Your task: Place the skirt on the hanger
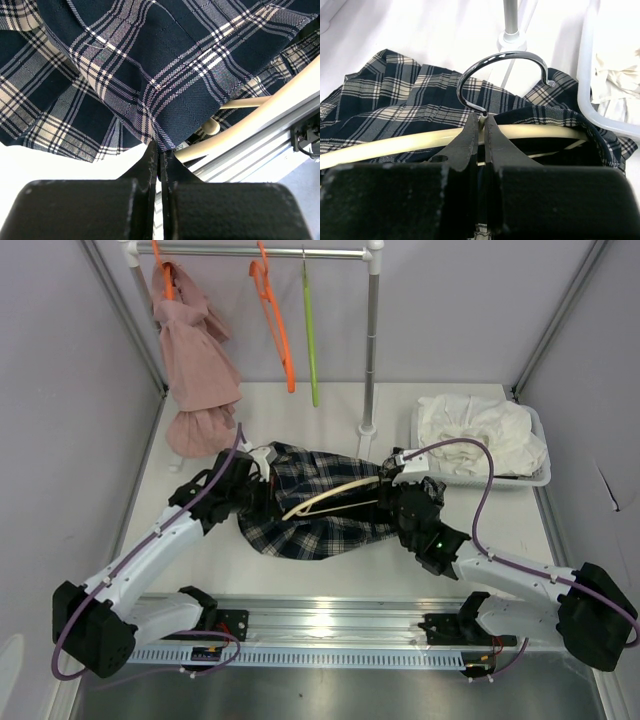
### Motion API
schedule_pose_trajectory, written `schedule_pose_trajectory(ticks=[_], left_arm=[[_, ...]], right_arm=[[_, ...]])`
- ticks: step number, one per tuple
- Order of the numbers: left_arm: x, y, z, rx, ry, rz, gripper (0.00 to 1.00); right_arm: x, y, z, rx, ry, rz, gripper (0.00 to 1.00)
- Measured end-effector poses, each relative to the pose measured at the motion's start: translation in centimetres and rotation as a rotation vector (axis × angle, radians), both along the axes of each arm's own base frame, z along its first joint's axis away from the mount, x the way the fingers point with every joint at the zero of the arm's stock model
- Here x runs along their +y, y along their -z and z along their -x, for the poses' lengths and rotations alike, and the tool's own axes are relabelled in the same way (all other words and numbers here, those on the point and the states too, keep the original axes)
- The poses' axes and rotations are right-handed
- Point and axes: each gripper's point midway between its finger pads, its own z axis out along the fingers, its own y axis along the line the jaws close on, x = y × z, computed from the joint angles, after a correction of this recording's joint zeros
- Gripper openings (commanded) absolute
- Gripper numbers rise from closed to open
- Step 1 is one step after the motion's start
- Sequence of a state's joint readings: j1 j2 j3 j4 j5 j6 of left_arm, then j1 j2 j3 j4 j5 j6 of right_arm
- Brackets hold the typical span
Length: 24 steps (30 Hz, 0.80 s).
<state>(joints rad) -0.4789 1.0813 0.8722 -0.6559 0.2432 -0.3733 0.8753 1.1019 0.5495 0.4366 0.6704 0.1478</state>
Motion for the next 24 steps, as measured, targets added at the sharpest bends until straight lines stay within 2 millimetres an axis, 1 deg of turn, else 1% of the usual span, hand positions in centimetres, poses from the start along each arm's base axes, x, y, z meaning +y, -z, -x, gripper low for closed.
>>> schedule_pose_trajectory(ticks=[13, 17, 21, 24], left_arm=[[0.0, -2.6, 0.1, -0.007, 0.010, 0.001, 0.00], [0.3, -4.1, 0.2, -0.014, 0.010, -0.011, 0.00], [0.4, -5.9, 0.1, -0.034, 0.013, -0.015, 0.00], [0.5, -6.8, -0.1, -0.043, 0.013, -0.029, 0.00]], right_arm=[[-0.5, -1.1, 0.1, -0.061, 0.058, 0.052, 0.00], [-0.3, -2.3, 0.5, -0.097, 0.074, 0.079, 0.00], [-0.2, -3.9, 0.6, -0.134, 0.098, 0.088, 0.00], [0.0, -4.9, 0.5, -0.156, 0.121, 0.105, 0.00]])
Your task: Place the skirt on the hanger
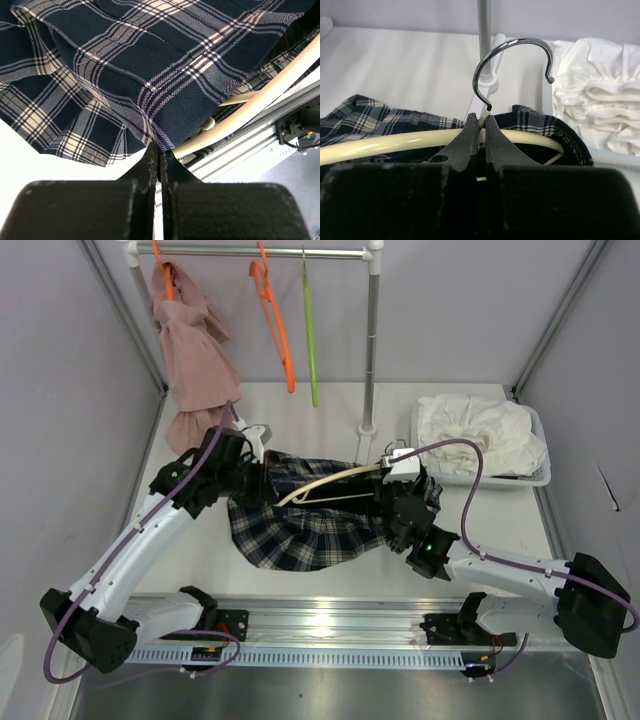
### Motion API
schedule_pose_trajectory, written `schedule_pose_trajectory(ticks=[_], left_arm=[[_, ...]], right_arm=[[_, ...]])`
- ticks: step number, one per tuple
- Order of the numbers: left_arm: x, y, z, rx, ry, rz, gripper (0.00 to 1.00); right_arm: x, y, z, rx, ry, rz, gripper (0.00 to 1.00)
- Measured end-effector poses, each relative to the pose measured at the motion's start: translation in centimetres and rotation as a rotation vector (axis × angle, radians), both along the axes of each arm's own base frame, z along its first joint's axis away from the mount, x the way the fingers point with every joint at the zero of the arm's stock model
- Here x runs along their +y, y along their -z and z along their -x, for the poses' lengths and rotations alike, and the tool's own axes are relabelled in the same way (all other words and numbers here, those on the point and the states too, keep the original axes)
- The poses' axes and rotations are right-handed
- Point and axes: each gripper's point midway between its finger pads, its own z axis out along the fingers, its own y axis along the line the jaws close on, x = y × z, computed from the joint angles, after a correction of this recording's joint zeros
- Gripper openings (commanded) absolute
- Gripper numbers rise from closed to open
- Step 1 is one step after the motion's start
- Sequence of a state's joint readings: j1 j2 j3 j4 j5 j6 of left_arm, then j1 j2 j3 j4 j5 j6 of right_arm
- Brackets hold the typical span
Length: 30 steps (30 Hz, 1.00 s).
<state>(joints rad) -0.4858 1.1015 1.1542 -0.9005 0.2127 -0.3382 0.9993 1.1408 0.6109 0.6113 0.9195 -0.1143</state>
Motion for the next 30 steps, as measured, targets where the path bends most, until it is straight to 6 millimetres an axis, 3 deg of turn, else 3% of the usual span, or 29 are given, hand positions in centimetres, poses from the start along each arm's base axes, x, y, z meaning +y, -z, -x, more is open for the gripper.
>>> schedule_pose_trajectory(ticks=[8, 17, 30], left_arm=[[0.3, -1.0, -0.6, 0.018, -0.013, -0.062, 0.00], [0.2, -0.6, -1.5, 0.073, -0.015, -0.159, 0.00], [-0.1, -2.9, -0.2, 0.039, -0.050, -0.124, 0.00]], right_arm=[[0.7, -0.7, 0.5, -0.040, 0.044, 0.085, 0.00], [1.2, -0.8, 0.6, -0.081, 0.128, 0.184, 0.00], [0.5, -0.3, -0.3, -0.087, 0.206, 0.305, 0.00]])
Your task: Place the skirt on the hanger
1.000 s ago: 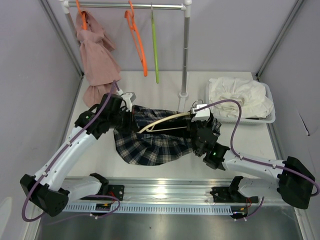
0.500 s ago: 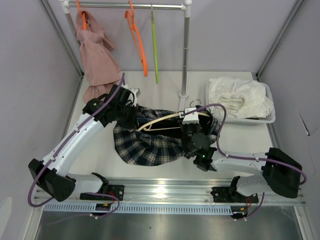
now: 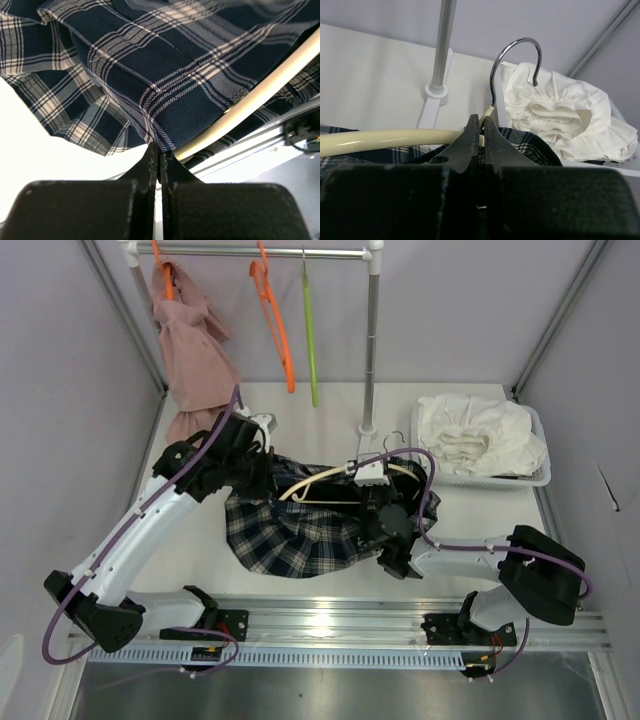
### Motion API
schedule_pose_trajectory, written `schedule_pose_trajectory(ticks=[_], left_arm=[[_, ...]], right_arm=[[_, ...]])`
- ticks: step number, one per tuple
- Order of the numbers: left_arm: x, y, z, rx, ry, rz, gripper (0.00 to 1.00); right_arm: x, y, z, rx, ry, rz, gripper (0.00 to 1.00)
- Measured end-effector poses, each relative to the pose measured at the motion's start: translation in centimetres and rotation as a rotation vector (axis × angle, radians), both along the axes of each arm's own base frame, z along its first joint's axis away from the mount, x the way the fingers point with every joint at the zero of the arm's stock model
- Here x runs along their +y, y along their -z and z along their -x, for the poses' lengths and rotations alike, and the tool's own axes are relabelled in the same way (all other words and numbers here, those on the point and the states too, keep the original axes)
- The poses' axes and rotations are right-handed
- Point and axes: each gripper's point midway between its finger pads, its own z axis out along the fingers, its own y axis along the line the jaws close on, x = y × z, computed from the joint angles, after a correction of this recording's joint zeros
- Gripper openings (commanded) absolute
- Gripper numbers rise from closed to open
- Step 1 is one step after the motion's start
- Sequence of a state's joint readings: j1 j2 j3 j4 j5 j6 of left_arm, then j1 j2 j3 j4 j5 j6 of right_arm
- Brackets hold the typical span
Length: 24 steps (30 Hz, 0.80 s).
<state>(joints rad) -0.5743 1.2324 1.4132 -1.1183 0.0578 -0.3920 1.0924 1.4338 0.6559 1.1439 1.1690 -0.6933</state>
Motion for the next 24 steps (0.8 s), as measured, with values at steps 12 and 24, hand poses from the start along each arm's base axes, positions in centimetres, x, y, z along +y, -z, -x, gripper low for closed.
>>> schedule_pose_trajectory(ticks=[12, 24], left_arm=[[0.1, 3.6, 0.4, 0.050, -0.041, -0.003, 0.00], [-0.5, 5.9, -0.4, 0.053, -0.043, -0.003, 0.00]], right_arm=[[0.9, -0.2, 1.4, 0.067, -0.109, -0.063, 0.00], [1.2, -0.1, 3.1, 0.144, -0.248, -0.242, 0.15]])
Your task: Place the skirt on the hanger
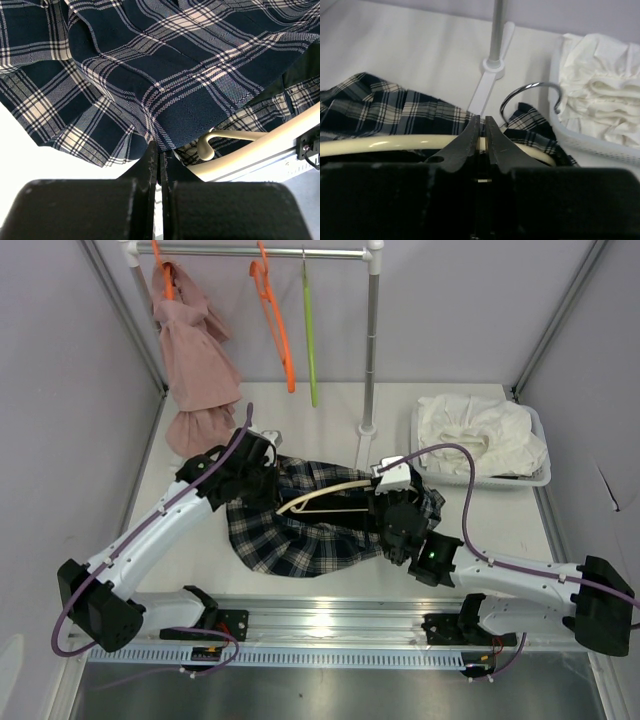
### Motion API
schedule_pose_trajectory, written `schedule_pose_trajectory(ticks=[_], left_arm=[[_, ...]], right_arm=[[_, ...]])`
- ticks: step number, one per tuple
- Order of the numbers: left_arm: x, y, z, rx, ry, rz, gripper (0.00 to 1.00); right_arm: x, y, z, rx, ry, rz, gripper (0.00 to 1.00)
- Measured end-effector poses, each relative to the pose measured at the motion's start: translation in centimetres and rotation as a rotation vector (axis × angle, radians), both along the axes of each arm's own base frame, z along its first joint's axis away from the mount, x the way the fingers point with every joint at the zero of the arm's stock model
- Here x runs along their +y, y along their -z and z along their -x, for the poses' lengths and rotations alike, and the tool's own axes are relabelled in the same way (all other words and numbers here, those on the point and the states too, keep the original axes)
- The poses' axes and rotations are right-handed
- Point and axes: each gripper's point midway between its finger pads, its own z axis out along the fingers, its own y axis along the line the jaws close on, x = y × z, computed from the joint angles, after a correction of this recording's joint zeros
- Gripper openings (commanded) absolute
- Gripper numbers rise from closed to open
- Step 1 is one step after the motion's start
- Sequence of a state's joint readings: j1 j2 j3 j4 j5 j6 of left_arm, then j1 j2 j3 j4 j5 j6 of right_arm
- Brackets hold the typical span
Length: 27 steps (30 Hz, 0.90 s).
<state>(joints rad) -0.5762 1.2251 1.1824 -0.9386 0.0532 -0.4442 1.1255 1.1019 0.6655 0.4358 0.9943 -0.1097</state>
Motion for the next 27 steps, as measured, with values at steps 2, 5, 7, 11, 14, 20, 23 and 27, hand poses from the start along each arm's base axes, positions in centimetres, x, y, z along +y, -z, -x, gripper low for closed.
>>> schedule_pose_trajectory(ticks=[2, 5, 7, 11, 14, 20, 23, 27], left_arm=[[-0.1, 0.1, -0.1, -0.005, 0.000, 0.001, 0.00], [0.0, 0.2, -0.2, -0.007, -0.002, -0.001, 0.00], [-0.1, 0.2, -0.2, -0.009, -0.002, -0.001, 0.00], [-0.1, 0.2, -0.3, -0.011, -0.001, 0.000, 0.00], [-0.2, 0.4, -0.3, -0.013, 0.002, 0.001, 0.00], [-0.3, 0.4, -0.3, -0.016, 0.004, 0.004, 0.00], [-0.4, 0.4, -0.3, -0.017, 0.006, 0.003, 0.00], [-0.4, 0.4, -0.3, -0.017, 0.009, 0.003, 0.00]], right_arm=[[0.4, 0.8, 0.2, 0.027, -0.023, 0.003, 0.24], [1.0, 1.7, 0.3, 0.081, -0.062, -0.002, 0.32], [1.8, 1.5, 0.4, 0.116, -0.096, -0.032, 0.42], [3.6, 0.0, 1.0, 0.174, -0.175, -0.128, 0.51], [4.3, -1.0, 1.5, 0.242, -0.216, -0.219, 0.53], [3.0, -2.4, 1.2, 0.339, -0.187, -0.357, 0.55], [1.0, -1.7, 0.4, 0.389, -0.146, -0.381, 0.56], [-2.3, -1.2, -0.6, 0.427, -0.074, -0.410, 0.56]])
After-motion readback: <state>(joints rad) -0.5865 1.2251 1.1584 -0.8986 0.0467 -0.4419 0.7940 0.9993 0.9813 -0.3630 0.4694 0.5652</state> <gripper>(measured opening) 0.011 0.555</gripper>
